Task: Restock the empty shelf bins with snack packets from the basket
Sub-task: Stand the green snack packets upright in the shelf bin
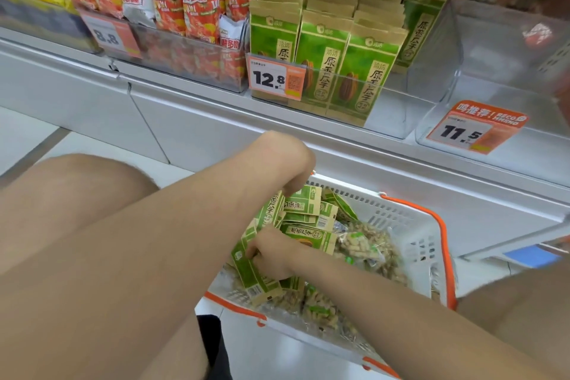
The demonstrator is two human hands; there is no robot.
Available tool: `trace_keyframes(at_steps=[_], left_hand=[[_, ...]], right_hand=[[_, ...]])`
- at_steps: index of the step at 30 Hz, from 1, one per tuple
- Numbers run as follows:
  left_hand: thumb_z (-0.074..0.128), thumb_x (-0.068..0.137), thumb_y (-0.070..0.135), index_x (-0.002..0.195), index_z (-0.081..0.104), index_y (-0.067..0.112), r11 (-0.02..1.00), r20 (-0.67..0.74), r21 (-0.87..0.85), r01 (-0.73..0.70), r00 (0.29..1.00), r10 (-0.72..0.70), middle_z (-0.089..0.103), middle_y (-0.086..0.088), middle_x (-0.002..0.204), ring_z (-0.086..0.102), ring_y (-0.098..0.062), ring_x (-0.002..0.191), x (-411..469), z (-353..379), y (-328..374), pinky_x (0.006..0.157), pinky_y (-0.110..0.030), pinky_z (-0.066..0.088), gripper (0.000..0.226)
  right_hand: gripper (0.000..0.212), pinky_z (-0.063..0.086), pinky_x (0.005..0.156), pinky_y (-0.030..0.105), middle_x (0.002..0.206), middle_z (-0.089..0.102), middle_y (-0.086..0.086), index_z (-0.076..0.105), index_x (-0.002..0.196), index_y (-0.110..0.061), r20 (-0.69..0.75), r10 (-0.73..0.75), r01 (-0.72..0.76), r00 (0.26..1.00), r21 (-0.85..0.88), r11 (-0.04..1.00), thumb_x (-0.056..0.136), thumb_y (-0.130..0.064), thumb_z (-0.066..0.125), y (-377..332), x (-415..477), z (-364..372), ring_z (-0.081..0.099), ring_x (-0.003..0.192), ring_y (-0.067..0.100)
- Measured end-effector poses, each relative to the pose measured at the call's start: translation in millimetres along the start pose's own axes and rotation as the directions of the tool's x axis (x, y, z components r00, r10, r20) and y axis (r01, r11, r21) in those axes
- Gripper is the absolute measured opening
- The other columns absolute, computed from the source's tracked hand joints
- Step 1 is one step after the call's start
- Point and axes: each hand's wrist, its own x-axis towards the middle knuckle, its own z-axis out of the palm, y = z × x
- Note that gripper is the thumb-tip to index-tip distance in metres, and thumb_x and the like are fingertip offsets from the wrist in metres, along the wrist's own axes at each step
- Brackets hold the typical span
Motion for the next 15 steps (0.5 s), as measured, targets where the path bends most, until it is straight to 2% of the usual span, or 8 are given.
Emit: trace_keyframes(at_steps=[1, 3, 4, 6, 8, 10, 12, 15], left_hand=[[0.065, 0.099, 0.018, 0.123, 0.066, 0.007, 1.0, -0.006, -0.004, -0.002, 1.0, 0.002, 0.064, -0.013, 0.109, 0.067, -0.035, 0.118, 1, 0, -2, 0.102, -0.05, 0.057, 0.027], [0.061, 0.097, 0.012, 0.138, 0.063, 0.013, 1.0, -0.029, -0.027, -0.002, 1.0, 0.002, 0.064, -0.018, 0.12, 0.067, -0.037, 0.115, -1, 0, -7, 0.099, -0.049, 0.058, 0.04], [0.059, 0.097, 0.01, 0.138, 0.063, 0.015, 0.999, -0.044, -0.041, -0.002, 0.999, 0.001, 0.066, -0.015, 0.122, 0.068, -0.035, 0.112, -2, -1, -10, 0.097, -0.047, 0.059, 0.042], [0.056, 0.095, 0.006, 0.136, 0.064, 0.016, 0.997, -0.061, -0.08, 0.003, 0.998, -0.008, 0.067, -0.006, 0.128, 0.068, -0.03, 0.107, -2, -1, -15, 0.092, -0.042, 0.059, 0.044], [0.055, 0.092, 0.003, 0.133, 0.067, 0.015, 0.996, -0.064, -0.089, 0.011, 0.998, -0.017, 0.069, -0.004, 0.125, 0.069, -0.028, 0.1, -6, -3, -17, 0.086, -0.038, 0.059, 0.044], [0.057, 0.092, 0.004, 0.135, 0.066, 0.015, 0.997, -0.055, -0.077, 0.013, 0.998, -0.018, 0.069, -0.004, 0.125, 0.07, -0.027, 0.103, -10, -4, -18, 0.088, -0.039, 0.061, 0.045], [0.063, 0.094, 0.009, 0.135, 0.066, 0.013, 0.998, -0.047, -0.066, 0.01, 0.999, -0.013, 0.07, -0.008, 0.121, 0.07, -0.027, 0.099, -14, -6, -15, 0.091, -0.042, 0.061, 0.041], [0.069, 0.097, 0.02, 0.138, 0.064, 0.011, 0.998, -0.06, -0.065, -0.018, 0.998, 0.014, 0.068, -0.013, 0.123, 0.066, -0.027, 0.1, -20, -8, -9, 0.097, -0.046, 0.058, 0.042]], right_hand=[[0.034, 0.056, 0.097, 0.042, 0.124, 0.062, 0.014, 0.075, 0.116, -0.009, -0.066, 0.006, -0.004, 0.998, 0.041, 0.999, 0.094, 0.002, 0.052, 0, -1, 1, 0.06, 0.113, 0.03], [0.028, 0.059, 0.095, 0.04, 0.113, 0.07, 0.009, 0.077, 0.107, -0.004, -0.158, 0.029, -0.011, 0.987, 0.115, 0.993, 0.092, 0.008, 0.057, 2, -7, 1, 0.065, 0.107, 0.025], [0.031, 0.059, 0.093, 0.038, 0.108, 0.067, 0.005, 0.075, 0.109, -0.006, -0.18, 0.038, -0.009, 0.983, 0.158, 0.987, 0.09, 0.011, 0.058, 5, -12, -2, 0.063, 0.101, 0.021], [0.038, 0.056, 0.078, 0.035, 0.099, 0.056, -0.004, 0.066, 0.111, -0.015, -0.217, 0.059, -0.006, 0.974, 0.24, 0.971, 0.083, 0.011, 0.063, 11, -21, -11, 0.054, 0.088, 0.015], [0.05, 0.049, 0.067, 0.031, 0.103, 0.051, -0.003, 0.054, 0.117, -0.021, -0.247, 0.115, -0.03, 0.962, 0.323, 0.946, 0.079, 0.005, 0.073, 19, -30, -22, 0.054, 0.09, 0.015], [0.07, 0.055, 0.075, 0.033, 0.114, 0.056, 0.002, 0.048, 0.138, -0.02, -0.244, 0.158, -0.063, 0.957, 0.354, 0.933, 0.079, -0.004, 0.082, 25, -40, -37, 0.06, 0.1, 0.02], [0.078, 0.055, 0.079, 0.029, 0.11, 0.061, 0.0, 0.048, 0.149, -0.014, -0.217, 0.162, -0.096, 0.963, 0.287, 0.953, 0.08, -0.007, 0.083, 32, -50, -48, 0.062, 0.102, 0.02], [0.055, 0.058, 0.081, 0.027, 0.094, 0.068, -0.004, 0.067, 0.131, -0.005, -0.199, 0.194, -0.148, 0.961, 0.226, 0.963, 0.079, -0.005, 0.084, 39, -63, -57, 0.066, 0.092, 0.015]])
